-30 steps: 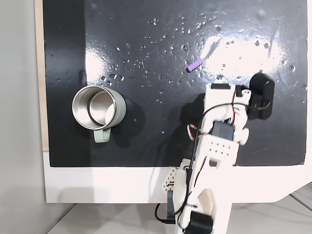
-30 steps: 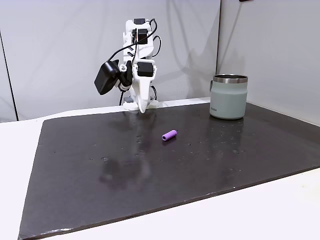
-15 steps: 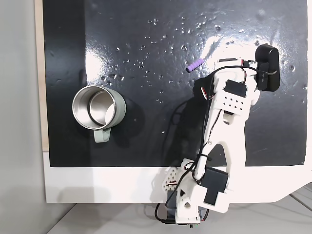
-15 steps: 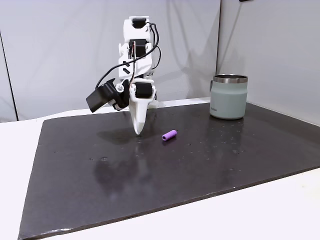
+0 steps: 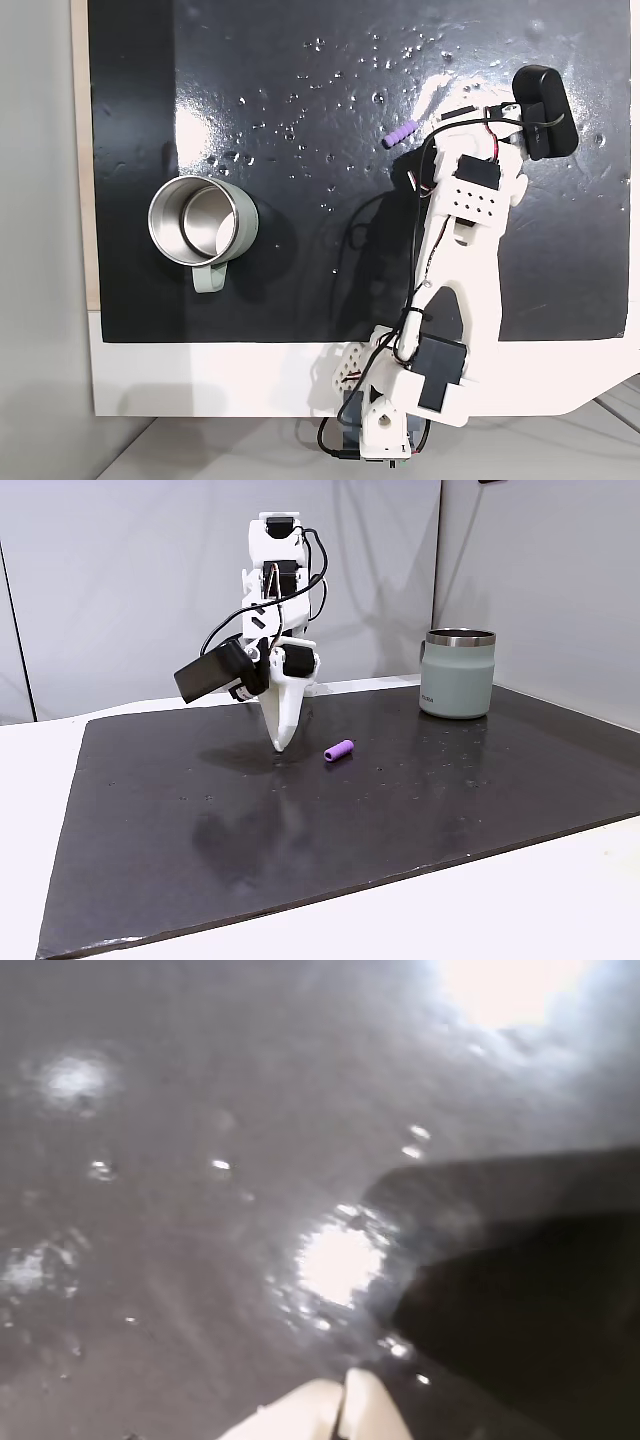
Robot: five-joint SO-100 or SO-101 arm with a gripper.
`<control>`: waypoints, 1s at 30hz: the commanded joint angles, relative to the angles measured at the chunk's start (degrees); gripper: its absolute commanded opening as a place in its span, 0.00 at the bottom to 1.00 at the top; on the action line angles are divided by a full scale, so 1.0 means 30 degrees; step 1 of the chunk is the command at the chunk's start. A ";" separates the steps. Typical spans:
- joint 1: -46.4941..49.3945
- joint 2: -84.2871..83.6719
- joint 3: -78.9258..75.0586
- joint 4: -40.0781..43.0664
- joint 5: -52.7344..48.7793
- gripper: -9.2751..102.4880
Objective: Grasp a pengrip and put it in the cup.
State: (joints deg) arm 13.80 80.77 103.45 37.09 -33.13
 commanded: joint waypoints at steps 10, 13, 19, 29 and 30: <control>-0.1172 0.1816 0.0293 -0.1582 -0.2256 0.21; -0.1553 0.2197 0.0645 -0.1582 -0.2344 0.24; -0.2314 0.2080 0.0674 -0.0469 -0.2461 0.26; -0.2871 0.0469 -0.0762 0.2461 -0.2344 0.26; -0.2871 0.0176 -0.1084 0.2812 -0.2344 0.26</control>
State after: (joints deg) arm 5.98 81.74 104.77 43.15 -39.81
